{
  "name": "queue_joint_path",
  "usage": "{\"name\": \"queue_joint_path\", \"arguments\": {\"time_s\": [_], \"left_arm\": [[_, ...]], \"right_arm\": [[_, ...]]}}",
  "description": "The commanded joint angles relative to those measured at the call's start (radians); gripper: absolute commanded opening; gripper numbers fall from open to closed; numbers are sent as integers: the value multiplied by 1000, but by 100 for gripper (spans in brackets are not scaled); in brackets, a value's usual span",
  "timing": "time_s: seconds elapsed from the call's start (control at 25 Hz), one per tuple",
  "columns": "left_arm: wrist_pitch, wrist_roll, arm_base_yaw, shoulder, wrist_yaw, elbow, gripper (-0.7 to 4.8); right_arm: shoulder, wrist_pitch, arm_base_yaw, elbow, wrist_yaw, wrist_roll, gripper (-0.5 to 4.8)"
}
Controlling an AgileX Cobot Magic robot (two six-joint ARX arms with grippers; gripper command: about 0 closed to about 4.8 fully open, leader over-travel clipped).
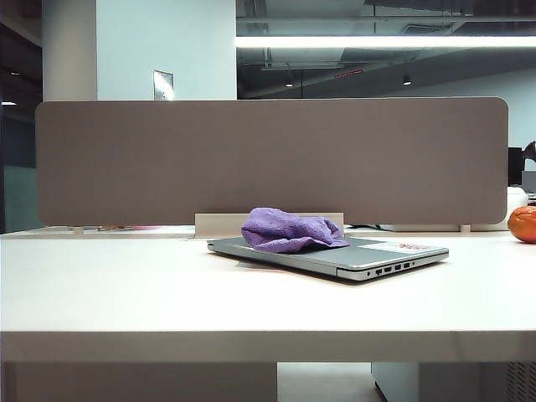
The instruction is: Pick up the purple rag and put it over the laptop.
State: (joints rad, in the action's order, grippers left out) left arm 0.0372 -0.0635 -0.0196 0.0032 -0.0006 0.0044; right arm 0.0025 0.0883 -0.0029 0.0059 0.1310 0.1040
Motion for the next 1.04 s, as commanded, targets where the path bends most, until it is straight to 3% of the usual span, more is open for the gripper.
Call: {"name": "queue_joint_path", "arguments": {"time_s": [0.04,1.04], "left_arm": [[2,3,1,1,6,3,-6],[-14,4,1,1,5,3,-6]], "right_arm": [[-2,-10,1,-4,-6,-3,22],[-2,-10,1,-4,-6,-3,22]]}}
